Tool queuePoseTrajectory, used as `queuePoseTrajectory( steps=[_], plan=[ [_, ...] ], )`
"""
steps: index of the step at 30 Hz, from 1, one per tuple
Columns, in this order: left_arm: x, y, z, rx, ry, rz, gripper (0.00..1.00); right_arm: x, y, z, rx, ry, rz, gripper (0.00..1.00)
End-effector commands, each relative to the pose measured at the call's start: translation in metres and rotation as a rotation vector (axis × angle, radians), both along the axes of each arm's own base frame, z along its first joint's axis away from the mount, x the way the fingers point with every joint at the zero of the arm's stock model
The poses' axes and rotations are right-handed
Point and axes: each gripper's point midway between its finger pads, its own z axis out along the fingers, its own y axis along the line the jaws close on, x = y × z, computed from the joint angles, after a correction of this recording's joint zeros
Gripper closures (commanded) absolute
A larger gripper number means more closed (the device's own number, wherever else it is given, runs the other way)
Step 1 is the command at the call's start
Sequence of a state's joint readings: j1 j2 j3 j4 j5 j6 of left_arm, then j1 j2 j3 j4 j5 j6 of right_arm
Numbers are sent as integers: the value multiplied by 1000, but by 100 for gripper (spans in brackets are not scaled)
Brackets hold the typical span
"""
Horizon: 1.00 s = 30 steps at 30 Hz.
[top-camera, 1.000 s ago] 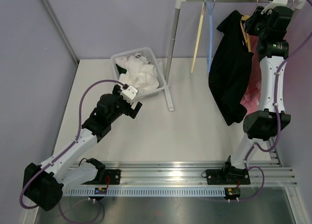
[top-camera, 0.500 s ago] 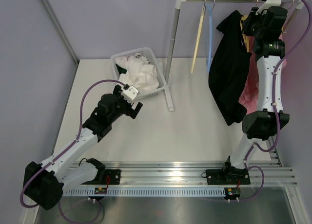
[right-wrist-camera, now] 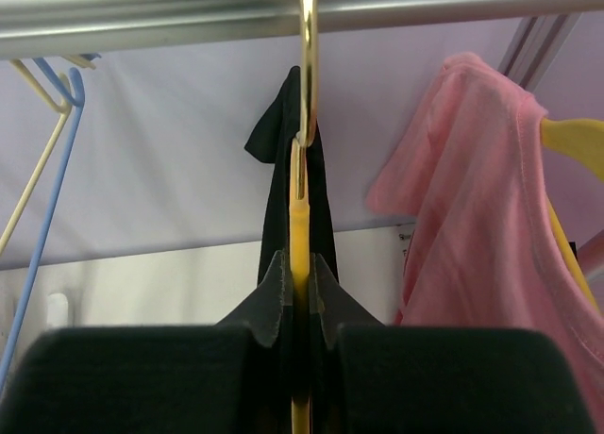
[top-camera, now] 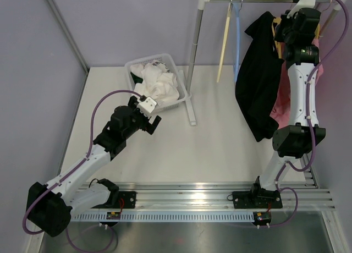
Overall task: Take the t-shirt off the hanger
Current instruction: Grab a hanger with a tshirt on it with the right arm
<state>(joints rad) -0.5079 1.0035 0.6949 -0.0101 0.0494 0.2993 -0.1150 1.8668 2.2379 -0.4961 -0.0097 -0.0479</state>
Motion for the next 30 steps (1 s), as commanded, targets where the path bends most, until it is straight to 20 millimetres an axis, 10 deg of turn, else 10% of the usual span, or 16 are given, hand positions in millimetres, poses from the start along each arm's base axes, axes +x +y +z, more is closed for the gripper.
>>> queuePoseTrajectory(
  steps=[1, 30],
  plan=[
    [2, -7, 13, -17, -42, -28, 1, -9, 4, 42, -18, -127, -33, 100],
    [10, -4, 5, 3, -37, 4, 1, -59, 3, 112, 106, -343, -130, 100]
  ],
)
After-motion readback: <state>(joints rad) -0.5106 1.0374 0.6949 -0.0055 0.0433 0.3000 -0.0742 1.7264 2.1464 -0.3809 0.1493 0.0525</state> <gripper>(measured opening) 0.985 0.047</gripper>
